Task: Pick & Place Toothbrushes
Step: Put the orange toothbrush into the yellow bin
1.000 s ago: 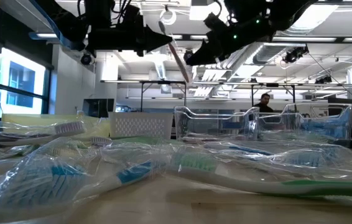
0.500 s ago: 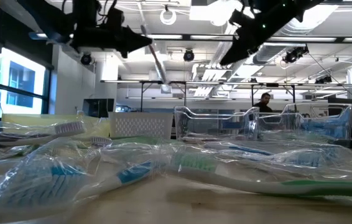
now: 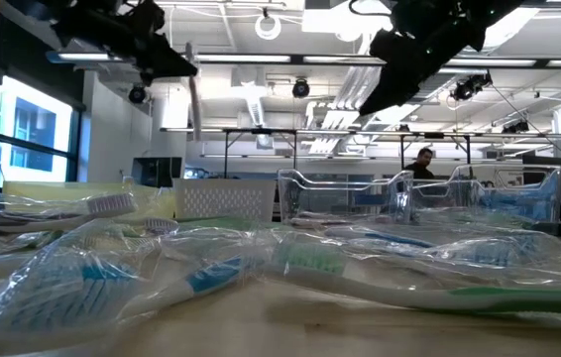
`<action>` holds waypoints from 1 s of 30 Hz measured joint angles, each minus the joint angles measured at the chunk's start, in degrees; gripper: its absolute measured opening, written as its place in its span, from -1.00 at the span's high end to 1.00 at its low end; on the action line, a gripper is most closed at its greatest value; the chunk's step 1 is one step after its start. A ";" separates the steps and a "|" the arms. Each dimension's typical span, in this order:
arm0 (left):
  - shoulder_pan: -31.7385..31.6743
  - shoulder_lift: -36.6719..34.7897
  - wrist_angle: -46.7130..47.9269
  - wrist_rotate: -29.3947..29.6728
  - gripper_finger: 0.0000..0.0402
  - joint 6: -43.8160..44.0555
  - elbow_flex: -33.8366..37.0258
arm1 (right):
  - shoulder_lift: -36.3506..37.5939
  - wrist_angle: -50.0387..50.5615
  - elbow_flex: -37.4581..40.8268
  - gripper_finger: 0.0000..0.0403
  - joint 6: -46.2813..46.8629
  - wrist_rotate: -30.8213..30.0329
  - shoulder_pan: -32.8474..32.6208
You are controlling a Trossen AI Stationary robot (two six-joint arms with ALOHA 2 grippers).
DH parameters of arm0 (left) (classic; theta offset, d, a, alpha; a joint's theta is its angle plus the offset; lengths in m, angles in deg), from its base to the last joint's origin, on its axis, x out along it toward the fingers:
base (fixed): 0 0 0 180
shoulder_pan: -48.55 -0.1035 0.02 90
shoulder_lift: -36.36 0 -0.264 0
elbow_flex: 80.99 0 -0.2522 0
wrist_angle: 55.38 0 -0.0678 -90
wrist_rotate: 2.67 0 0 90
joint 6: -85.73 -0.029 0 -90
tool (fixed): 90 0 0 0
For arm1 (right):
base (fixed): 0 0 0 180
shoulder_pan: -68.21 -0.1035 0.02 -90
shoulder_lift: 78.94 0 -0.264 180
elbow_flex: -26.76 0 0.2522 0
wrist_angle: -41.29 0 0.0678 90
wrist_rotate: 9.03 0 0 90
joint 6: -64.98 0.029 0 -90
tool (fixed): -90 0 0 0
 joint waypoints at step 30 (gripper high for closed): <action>-1.17 -2.35 47.25 17.59 0.96 0.36 -12.43 | -0.02 3.34 0.00 0.99 -1.93 7.34 -2.01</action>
